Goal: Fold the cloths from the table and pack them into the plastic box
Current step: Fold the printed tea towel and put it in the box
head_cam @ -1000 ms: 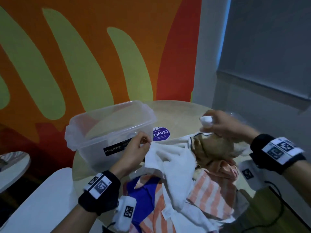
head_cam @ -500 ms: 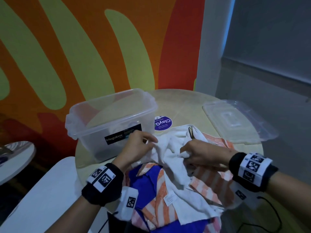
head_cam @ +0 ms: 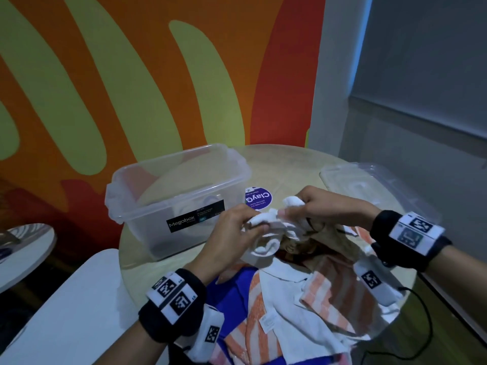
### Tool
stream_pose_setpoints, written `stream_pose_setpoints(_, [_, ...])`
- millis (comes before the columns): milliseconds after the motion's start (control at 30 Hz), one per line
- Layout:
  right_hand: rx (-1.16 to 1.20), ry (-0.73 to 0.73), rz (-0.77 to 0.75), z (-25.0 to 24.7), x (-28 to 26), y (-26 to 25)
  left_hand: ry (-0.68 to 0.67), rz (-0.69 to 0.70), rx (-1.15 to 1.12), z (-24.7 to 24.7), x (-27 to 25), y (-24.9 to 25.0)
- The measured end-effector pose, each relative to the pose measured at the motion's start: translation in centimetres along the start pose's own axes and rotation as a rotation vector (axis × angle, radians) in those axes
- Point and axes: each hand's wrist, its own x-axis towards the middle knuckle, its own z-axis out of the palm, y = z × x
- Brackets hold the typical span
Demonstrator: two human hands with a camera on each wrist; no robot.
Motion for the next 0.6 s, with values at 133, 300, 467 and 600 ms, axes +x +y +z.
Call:
stream_pose_setpoints(133, [-0.011,0.263,-0.22,0.2,-0.9,-0.7,-0.028,-0.229,-0.262,-1.2,0.6,-0.3])
stream_pose_setpoints(300, [-0.09,0.255,-0.321,3.3,-0.4,-0.5,-0.162,-0.285,-0.398,-1.7,0.8,1.2])
stream_pose_setpoints(467, [-0.083,0.151,-0.3,0.8,-0.7,-0.5,-0.26,-0.278,-0.233,-4.9,1.1,0.1])
stream_pose_setpoints(600, [-0.381,-0.342,-0.084,-1.5,-3.0,-0.7,-0.161,-0.221,-0.213,-6.5,0.8,-1.0])
